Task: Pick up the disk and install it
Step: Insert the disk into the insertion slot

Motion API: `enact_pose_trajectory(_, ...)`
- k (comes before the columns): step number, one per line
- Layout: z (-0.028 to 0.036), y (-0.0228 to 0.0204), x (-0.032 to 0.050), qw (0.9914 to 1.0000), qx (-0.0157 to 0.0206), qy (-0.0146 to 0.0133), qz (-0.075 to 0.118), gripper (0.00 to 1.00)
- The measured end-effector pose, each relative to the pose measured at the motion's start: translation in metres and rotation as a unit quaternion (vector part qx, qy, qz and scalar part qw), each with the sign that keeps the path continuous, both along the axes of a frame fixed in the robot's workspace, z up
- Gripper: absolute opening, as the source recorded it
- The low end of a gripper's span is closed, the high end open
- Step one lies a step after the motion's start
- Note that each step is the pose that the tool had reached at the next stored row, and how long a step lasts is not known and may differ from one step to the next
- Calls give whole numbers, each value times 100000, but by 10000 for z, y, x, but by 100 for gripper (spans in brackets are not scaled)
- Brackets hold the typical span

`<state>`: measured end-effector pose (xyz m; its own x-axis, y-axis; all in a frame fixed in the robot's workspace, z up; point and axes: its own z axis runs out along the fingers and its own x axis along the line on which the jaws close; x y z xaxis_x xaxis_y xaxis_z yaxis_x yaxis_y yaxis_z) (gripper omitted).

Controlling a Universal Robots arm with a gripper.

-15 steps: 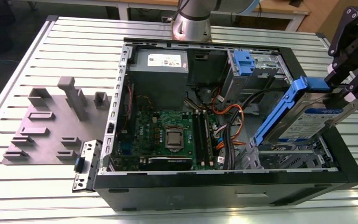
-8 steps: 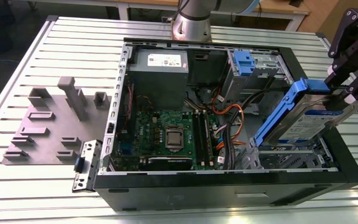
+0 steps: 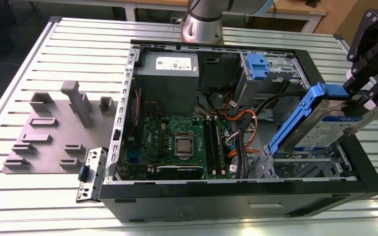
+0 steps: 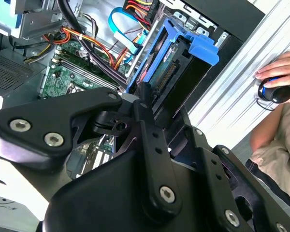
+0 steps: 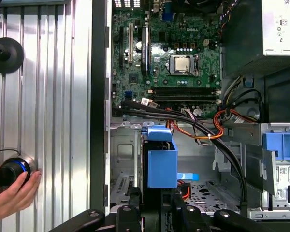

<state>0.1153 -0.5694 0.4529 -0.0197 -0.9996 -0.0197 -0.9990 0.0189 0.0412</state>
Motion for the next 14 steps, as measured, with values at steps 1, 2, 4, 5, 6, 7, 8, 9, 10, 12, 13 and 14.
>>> enact_pose_trajectory(1,0,0,1,100000,1,2,7,35)
enact_pose_trajectory(2,-1,0,1,100000,-1,0,-14,35)
enact_pose_trajectory(4,-3,0,1,100000,-1,1,-59,35)
enact_pose_trajectory(5,-3,0,1,100000,-1,1,-61,35)
enact_pose_trajectory(6,-3,0,1,100000,-5,3,-64,35)
enact_pose_trajectory(7,-4,0,1,100000,-2,0,-65,35)
enact_pose_trajectory(8,-9,0,1,100000,9,1,-66,35)
enact_pose_trajectory(9,-15,0,1,100000,6,1,-64,35)
enact_pose_trajectory(10,-19,0,1,100000,1,1,-65,35)
enact_pose_trajectory(12,-19,0,1,100000,-5,1,-66,35)
enact_pose_trajectory(13,-20,0,1,100000,-8,1,-64,35)
enact_pose_trajectory(14,-20,0,1,100000,-3,2,-65,35)
